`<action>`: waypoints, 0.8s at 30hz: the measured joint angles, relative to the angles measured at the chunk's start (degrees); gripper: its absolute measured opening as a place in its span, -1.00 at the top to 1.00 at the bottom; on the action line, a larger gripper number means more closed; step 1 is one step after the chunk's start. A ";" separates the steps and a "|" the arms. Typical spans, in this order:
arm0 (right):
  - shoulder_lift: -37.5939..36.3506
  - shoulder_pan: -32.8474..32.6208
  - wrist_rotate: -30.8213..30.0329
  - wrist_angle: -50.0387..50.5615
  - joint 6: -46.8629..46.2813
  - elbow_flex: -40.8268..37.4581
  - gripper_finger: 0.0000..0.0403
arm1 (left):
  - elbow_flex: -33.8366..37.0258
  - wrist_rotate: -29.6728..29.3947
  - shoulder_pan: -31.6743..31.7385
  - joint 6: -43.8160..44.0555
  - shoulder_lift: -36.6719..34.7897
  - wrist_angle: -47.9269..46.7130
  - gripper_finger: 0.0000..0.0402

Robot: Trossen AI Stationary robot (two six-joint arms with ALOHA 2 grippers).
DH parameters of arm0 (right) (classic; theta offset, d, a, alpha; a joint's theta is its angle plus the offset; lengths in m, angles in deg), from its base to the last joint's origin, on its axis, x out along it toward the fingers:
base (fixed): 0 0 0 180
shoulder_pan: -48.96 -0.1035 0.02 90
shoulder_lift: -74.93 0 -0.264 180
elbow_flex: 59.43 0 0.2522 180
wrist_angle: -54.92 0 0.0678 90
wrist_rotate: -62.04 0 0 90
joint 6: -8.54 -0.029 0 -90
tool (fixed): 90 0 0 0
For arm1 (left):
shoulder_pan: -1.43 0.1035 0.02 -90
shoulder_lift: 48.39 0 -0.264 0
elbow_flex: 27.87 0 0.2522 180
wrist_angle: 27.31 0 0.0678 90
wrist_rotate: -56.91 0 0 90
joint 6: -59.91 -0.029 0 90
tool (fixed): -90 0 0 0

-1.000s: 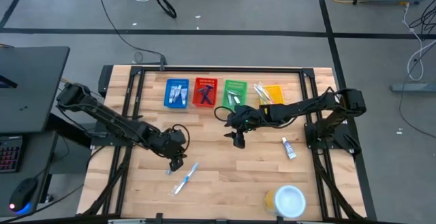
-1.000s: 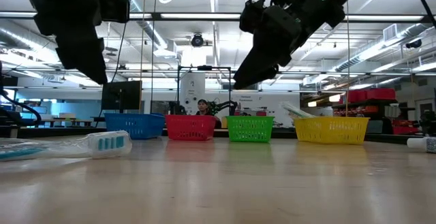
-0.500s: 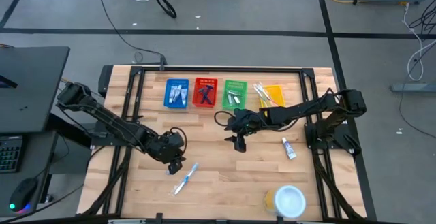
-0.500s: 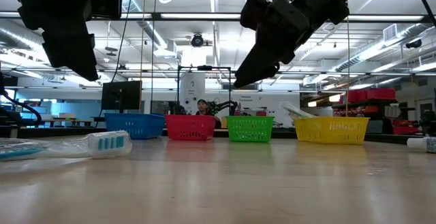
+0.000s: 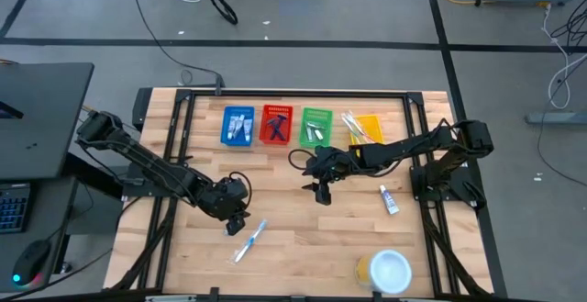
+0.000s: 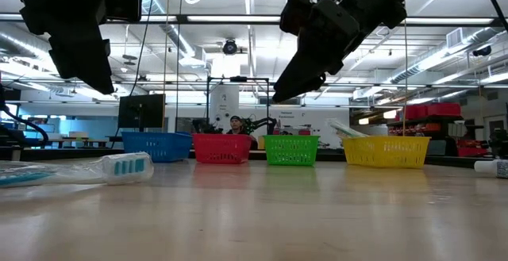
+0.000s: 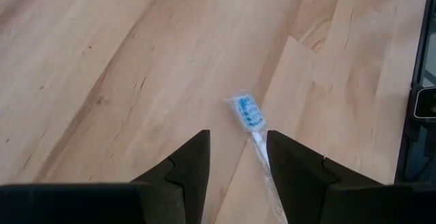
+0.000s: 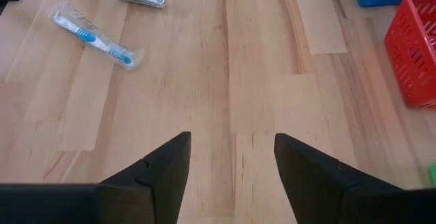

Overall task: Pick & Place Travel size toiletries
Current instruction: Put the white toothpaste into the blue bin

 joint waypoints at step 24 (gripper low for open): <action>-0.07 -0.06 0.03 14.06 -13.46 0.00 -0.10 | -0.02 -2.56 0.00 -4.65 0.00 -0.05 0.24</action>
